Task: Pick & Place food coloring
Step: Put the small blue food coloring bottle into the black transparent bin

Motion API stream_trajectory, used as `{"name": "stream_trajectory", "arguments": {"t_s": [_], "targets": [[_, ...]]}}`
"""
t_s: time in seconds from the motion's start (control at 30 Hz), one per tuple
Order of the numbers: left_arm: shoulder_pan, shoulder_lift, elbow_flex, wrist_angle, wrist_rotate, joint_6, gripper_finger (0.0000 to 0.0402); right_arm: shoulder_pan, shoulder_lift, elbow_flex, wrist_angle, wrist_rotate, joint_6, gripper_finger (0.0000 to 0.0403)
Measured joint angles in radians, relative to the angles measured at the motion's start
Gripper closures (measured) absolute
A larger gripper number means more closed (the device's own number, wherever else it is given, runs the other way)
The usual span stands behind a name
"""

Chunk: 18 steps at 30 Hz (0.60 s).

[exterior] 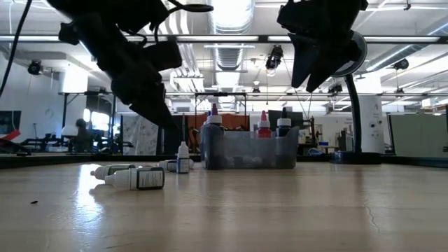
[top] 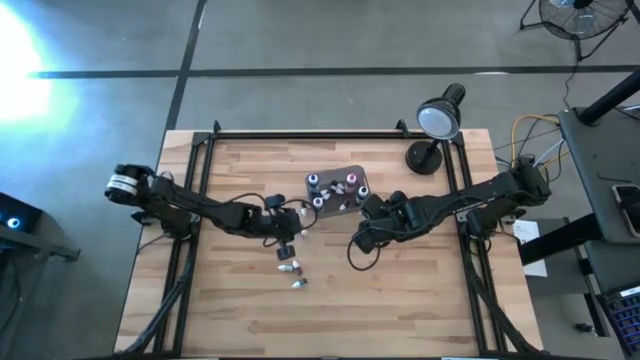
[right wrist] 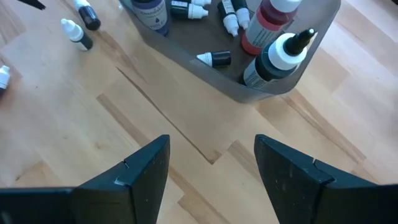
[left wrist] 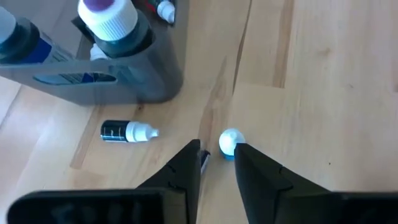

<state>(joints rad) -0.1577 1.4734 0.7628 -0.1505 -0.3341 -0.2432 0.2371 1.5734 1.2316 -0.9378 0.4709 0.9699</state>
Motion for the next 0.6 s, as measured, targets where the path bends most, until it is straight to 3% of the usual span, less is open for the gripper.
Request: {"name": "stream_trajectory", "arguments": {"t_s": [0.6], "targets": [[-0.009,0.101,-0.002,0.109,0.029,0.008,0.0325,0.000,0.000,-0.004,0.000,-0.003,0.015,0.0174]]}}
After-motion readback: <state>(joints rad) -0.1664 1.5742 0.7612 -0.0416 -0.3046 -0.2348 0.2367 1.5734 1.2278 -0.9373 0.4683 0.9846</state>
